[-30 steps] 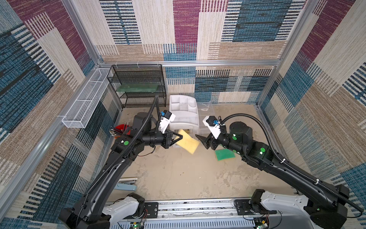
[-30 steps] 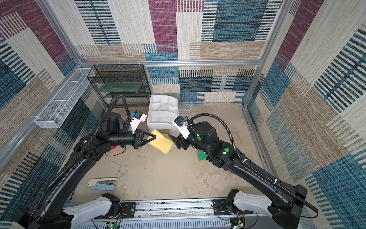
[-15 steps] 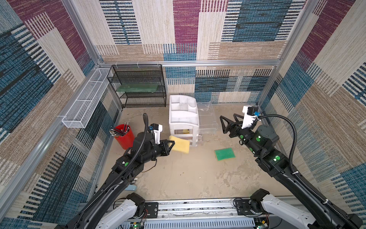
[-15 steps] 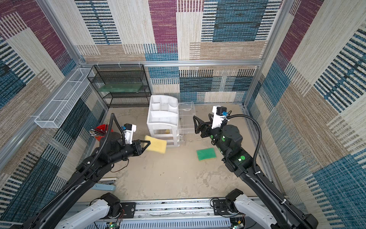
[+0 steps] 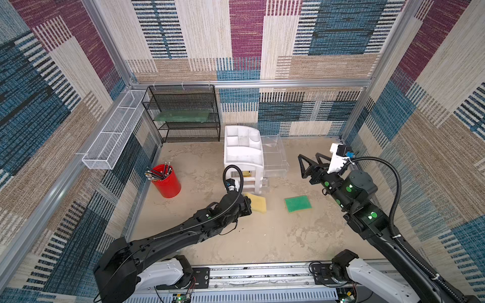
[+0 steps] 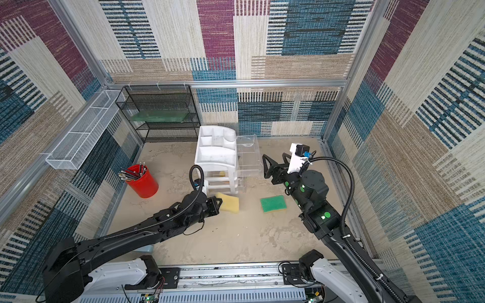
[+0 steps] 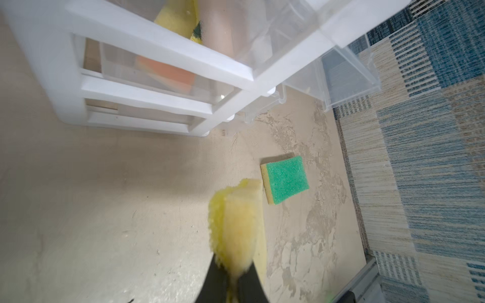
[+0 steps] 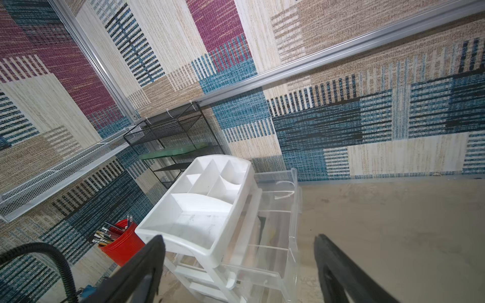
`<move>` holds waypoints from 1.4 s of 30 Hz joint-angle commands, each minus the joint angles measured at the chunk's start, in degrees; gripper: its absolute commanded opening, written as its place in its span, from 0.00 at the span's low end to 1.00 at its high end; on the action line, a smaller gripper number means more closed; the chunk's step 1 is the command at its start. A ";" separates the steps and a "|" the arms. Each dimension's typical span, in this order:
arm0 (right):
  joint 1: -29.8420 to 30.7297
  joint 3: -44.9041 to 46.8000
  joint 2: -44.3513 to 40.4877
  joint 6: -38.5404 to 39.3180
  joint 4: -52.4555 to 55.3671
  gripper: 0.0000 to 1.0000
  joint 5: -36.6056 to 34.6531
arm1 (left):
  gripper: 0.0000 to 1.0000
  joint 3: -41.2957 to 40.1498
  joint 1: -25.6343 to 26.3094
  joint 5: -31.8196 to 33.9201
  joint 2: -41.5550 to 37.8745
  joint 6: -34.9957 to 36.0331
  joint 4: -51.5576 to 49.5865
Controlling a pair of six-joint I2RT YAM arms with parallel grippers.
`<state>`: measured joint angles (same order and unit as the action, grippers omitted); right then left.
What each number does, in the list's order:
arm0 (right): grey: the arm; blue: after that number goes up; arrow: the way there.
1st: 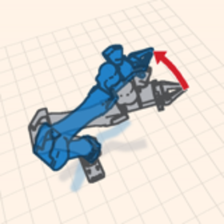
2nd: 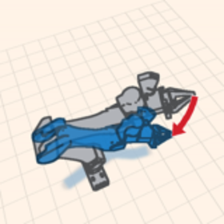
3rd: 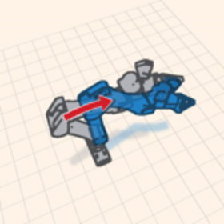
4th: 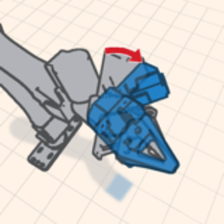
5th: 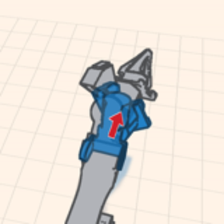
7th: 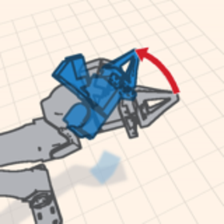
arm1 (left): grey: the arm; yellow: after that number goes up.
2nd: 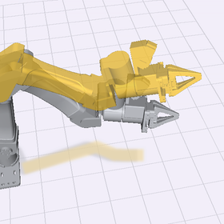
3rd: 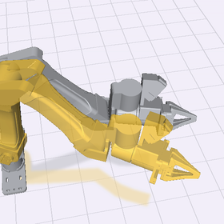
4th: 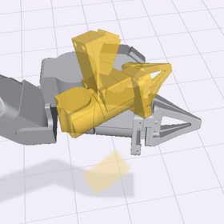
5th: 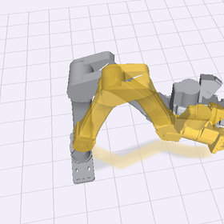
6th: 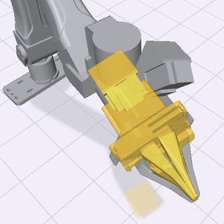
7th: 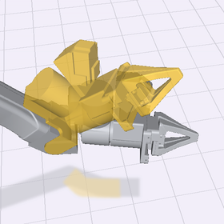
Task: Take the sponge out of the drawer
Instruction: Place the sponge at the center of the board.
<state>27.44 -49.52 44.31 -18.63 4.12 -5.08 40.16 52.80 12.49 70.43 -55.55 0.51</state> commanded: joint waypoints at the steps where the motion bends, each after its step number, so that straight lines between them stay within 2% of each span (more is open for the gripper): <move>1: -0.26 0.91 -2.22 0.20 0.55 0.93 -2.22 | 0.00 0.28 0.97 3.21 4.06 -3.41 9.82; 9: -1.27 2.32 -4.18 0.82 0.66 0.96 -3.03 | 0.00 2.72 1.89 -2.06 17.33 -9.71 15.15; 16: -1.61 2.25 -5.30 0.52 2.12 0.96 -4.10 | 0.00 5.69 2.21 -5.01 25.33 -11.29 15.66; 25: -1.64 3.70 -7.64 0.59 1.24 0.98 -6.00 | 0.01 5.82 2.20 -3.20 28.42 -12.21 14.11; 33: -1.78 3.70 -7.05 0.35 1.42 0.98 -6.26 | 0.13 6.33 2.21 -3.26 30.85 -12.90 14.95; 42: -1.84 3.96 -7.31 0.52 1.24 0.98 -6.15 | 0.21 7.04 2.22 -2.49 31.24 -12.23 14.43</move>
<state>25.65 -45.69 36.86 -18.13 6.28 -10.52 47.03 54.92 8.86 101.80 -67.53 14.76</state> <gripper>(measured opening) 0.984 0.196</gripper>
